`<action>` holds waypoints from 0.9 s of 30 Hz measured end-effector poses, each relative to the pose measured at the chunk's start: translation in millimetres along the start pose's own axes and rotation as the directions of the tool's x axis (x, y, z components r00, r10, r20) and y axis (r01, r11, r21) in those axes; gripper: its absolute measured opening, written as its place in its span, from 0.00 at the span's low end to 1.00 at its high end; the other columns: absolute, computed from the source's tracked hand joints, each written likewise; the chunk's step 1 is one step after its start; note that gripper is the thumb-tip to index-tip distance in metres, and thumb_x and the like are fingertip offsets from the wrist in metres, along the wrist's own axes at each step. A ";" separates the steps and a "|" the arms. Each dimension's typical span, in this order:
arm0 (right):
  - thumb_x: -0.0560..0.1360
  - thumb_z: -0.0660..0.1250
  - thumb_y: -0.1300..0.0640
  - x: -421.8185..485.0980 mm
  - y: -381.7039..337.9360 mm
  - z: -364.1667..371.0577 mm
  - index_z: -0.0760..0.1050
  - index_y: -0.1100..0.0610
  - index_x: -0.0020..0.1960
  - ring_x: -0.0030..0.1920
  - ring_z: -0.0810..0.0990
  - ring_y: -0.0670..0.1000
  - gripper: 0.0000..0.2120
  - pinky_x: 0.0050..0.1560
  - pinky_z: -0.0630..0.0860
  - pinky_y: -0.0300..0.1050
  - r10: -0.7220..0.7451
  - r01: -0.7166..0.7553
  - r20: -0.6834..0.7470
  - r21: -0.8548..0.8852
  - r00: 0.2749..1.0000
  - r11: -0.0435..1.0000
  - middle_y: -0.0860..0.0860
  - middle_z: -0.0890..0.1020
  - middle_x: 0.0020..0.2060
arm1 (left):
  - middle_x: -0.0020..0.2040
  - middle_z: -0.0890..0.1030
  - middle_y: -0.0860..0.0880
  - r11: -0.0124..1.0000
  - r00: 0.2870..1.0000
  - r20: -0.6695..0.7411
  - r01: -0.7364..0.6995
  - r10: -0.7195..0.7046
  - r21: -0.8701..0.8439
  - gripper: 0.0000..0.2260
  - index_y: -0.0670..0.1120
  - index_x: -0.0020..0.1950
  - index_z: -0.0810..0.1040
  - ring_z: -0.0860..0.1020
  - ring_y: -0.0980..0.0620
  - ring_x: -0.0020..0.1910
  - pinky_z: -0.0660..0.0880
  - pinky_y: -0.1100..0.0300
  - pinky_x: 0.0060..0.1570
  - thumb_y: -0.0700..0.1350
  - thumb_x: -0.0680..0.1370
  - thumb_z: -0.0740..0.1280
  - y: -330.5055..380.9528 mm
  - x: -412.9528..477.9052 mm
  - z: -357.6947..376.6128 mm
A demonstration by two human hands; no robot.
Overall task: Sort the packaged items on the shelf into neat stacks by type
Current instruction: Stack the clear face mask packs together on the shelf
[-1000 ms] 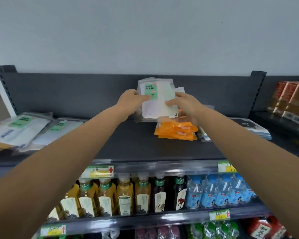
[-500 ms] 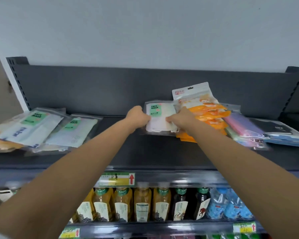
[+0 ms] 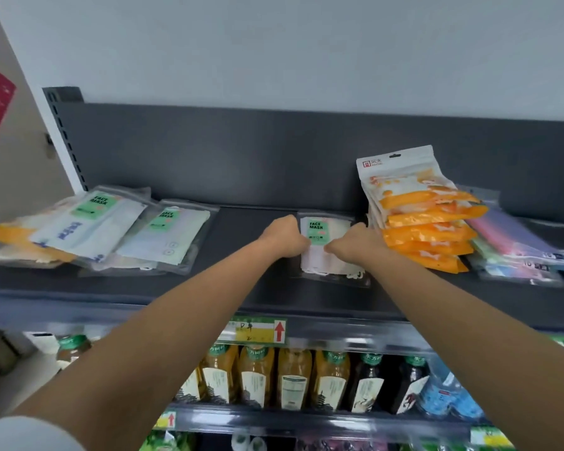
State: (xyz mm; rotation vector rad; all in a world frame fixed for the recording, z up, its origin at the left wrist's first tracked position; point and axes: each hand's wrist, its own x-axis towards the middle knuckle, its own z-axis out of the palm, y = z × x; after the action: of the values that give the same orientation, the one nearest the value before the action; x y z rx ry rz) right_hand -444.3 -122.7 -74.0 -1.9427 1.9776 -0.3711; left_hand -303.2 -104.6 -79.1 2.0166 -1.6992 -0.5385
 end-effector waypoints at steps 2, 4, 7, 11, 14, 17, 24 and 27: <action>0.72 0.66 0.44 -1.3 -1.3 -1.2 0.66 0.61 0.70 0.63 0.74 0.57 0.33 0.56 0.73 0.46 -0.029 0.029 0.005 -0.048 1.000 0.998 0.57 0.75 0.64 | 0.47 0.73 0.48 1.000 1.000 -0.003 0.011 -0.012 -0.014 0.10 0.44 0.44 0.68 0.72 0.49 0.44 0.66 0.60 0.33 0.47 0.76 0.68 -0.2 -0.2 -0.6; 0.72 0.65 0.43 -3.4 -4.7 -2.3 0.69 0.60 0.68 0.62 0.75 0.57 0.30 0.56 0.73 0.47 -0.077 0.076 -0.007 -0.119 0.997 0.990 0.57 0.76 0.62 | 0.51 0.76 0.46 1.000 1.000 -0.021 0.021 -0.021 -0.007 0.15 0.42 0.54 0.72 0.74 0.48 0.47 0.72 0.57 0.43 0.49 0.74 0.70 -1.6 -1.5 -4.9; 0.73 0.65 0.45 -7.0 -14.7 -5.8 0.68 0.60 0.68 0.64 0.72 0.59 0.28 0.58 0.71 0.48 -0.137 0.130 -0.031 -0.164 0.990 0.978 0.59 0.73 0.64 | 0.60 0.76 0.45 0.999 0.996 -0.080 0.042 -0.040 0.015 0.26 0.40 0.65 0.70 0.76 0.45 0.57 0.74 0.51 0.58 0.51 0.73 0.72 -7.5 -7.2 -20.7; 0.74 0.66 0.48 -14.8 -37.6 -7.5 0.73 0.60 0.47 0.51 0.78 0.58 0.14 0.41 0.71 0.43 -0.220 0.220 -0.002 -0.037 0.975 0.975 0.57 0.78 0.51 | 0.58 0.77 0.44 0.995 0.982 -0.176 0.083 -0.073 0.050 0.26 0.41 0.62 0.72 0.76 0.43 0.57 0.74 0.51 0.56 0.53 0.71 0.73 -25.6 -17.0 -58.4; 0.74 0.66 0.54 -23.4 -65.6 -6.3 0.66 0.58 0.33 0.31 0.71 0.50 0.15 0.28 0.64 0.40 -0.272 0.272 0.002 0.044 0.962 0.961 0.52 0.73 0.32 | 0.56 0.77 0.44 0.987 0.967 -0.230 0.132 -0.108 0.089 0.20 0.43 0.55 0.73 0.76 0.43 0.55 0.73 0.55 0.49 0.53 0.70 0.73 -49.6 -25.9 -91.6; 0.73 0.67 0.54 -33.0 -104.3 4.9 0.64 0.58 0.31 0.28 0.69 0.51 0.17 0.27 0.63 0.41 -0.297 0.291 0.030 0.131 0.954 0.948 0.51 0.69 0.27 | 0.54 0.78 0.45 0.976 0.957 -0.252 0.180 -0.145 0.121 0.20 0.42 0.54 0.74 0.76 0.43 0.54 0.74 0.54 0.48 0.54 0.70 0.73 -80.2 -35.3 -122.9; 0.76 0.69 0.55 -54.5 -191.9 59.7 0.68 0.61 0.61 0.59 0.74 0.58 0.18 0.58 0.77 0.52 -0.199 0.047 0.255 0.501 0.946 0.864 0.57 0.73 0.59 | 0.69 0.72 0.44 0.934 0.955 -0.101 0.293 -0.278 0.204 0.33 0.41 0.72 0.67 0.72 0.42 0.66 0.71 0.53 0.61 0.56 0.72 0.72 -162.9 -41.9 -157.3; 0.76 0.69 0.57 -59.0 -224.7 79.9 0.63 0.61 0.71 0.67 0.70 0.58 0.28 0.62 0.74 0.53 -0.134 -0.069 0.313 0.560 0.940 0.826 0.57 0.68 0.70 | 0.69 0.72 0.44 0.953 0.967 -0.063 0.252 -0.245 0.165 0.34 0.42 0.73 0.65 0.72 0.43 0.66 0.71 0.53 0.62 0.56 0.73 0.71 -183.5 -39.3 -164.9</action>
State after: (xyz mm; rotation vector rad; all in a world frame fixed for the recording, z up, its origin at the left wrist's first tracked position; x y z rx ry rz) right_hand -206.6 -66.3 -49.3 -1.5298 1.4016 -0.5203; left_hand -68.5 -25.5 -46.6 2.3683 -1.5215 -0.4392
